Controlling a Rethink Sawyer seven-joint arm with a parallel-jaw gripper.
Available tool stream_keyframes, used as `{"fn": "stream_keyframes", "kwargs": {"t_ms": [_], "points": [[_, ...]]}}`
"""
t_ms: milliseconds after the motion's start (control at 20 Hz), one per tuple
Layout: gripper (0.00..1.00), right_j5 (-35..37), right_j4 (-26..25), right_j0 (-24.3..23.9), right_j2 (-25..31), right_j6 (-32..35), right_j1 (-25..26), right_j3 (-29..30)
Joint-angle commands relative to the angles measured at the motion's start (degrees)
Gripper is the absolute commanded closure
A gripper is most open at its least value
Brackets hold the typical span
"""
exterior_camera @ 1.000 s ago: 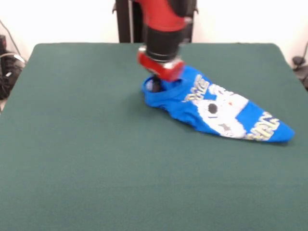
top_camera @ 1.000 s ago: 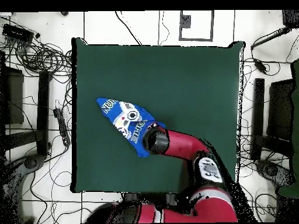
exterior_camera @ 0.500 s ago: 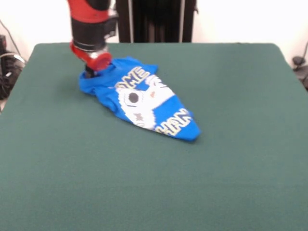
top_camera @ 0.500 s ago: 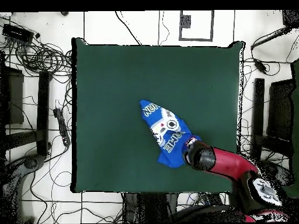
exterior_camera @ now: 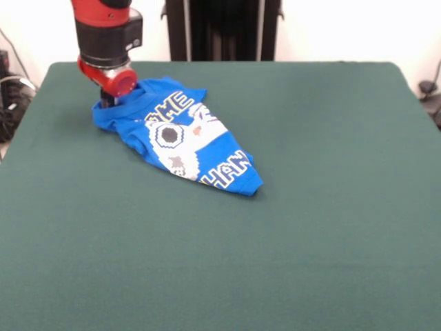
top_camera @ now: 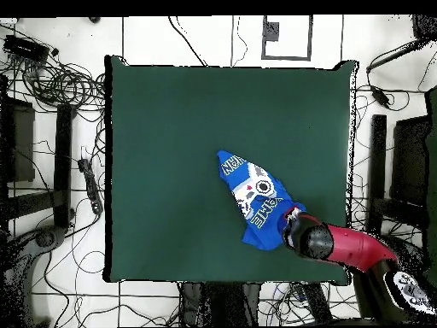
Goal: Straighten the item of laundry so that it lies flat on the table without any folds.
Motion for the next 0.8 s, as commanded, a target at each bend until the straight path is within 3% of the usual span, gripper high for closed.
{"fn": "stream_keyframes", "kwargs": {"t_ms": [50,400,800], "points": [[1.0,-5.9,-8.2,2.4,2.9,-4.0,9.3,-0.7],[1.0,-7.8,-10.3,2.9,2.1,-0.9,9.1,1.7],[1.0,-2.4,-6.1,3.2,3.1,1.8,2.6,8.5]]}}
